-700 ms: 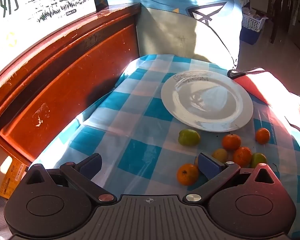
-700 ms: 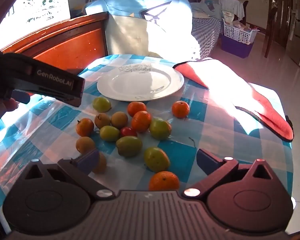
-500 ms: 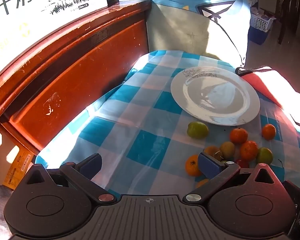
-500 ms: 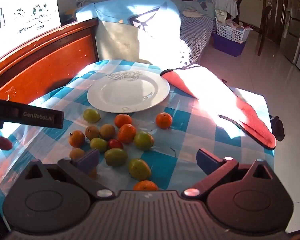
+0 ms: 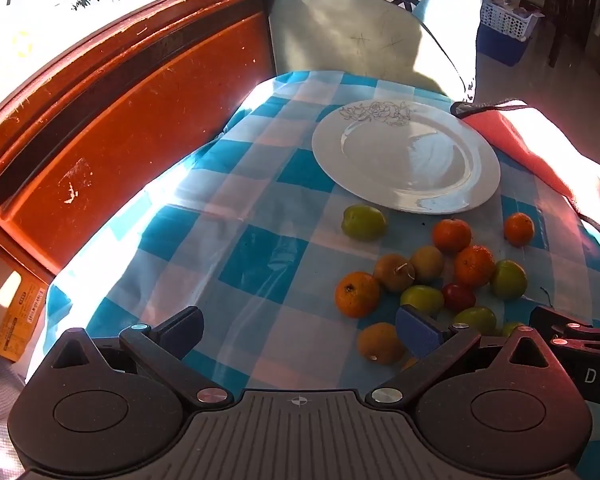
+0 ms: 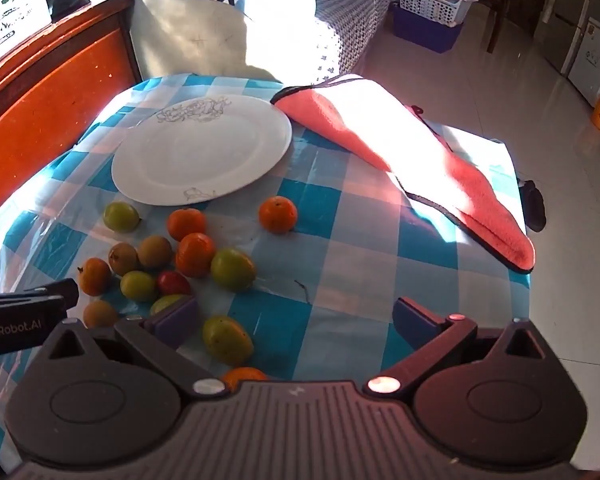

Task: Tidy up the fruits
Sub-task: 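Move both tools toward the scattered fruit pile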

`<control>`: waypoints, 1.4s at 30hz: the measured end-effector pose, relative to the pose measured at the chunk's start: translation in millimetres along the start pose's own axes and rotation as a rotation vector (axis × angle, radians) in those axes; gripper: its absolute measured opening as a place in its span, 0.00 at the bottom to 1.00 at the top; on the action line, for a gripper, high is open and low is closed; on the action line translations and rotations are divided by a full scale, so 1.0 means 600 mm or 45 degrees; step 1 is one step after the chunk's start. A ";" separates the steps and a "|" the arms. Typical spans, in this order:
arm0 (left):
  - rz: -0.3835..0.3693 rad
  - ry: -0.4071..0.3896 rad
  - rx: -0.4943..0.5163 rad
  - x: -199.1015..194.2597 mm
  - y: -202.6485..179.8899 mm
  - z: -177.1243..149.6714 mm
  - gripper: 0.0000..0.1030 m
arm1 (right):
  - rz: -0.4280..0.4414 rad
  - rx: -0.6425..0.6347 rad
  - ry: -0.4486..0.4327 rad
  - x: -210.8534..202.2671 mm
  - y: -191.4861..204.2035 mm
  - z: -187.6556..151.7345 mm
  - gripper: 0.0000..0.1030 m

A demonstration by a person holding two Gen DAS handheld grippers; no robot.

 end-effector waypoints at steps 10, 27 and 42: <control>-0.002 0.007 0.010 0.003 -0.005 -0.002 1.00 | -0.035 -0.066 -0.008 -0.003 0.006 0.001 0.99; 0.010 0.011 0.024 0.006 -0.008 -0.007 0.99 | -0.034 -0.072 0.004 0.003 0.002 -0.001 0.99; 0.008 0.006 0.025 0.006 -0.010 -0.011 0.99 | -0.029 -0.084 0.002 0.003 0.000 -0.002 0.99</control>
Point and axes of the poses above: each gripper's, at about its wrist camera, not at the fingertips, and x roughly the way its jaws point, y to its left, z to its top, the point moved 3 cm from there along x, roughly the way its jaws point, and after that the axes turned 7 degrees about -y, right-handed, at the moved point
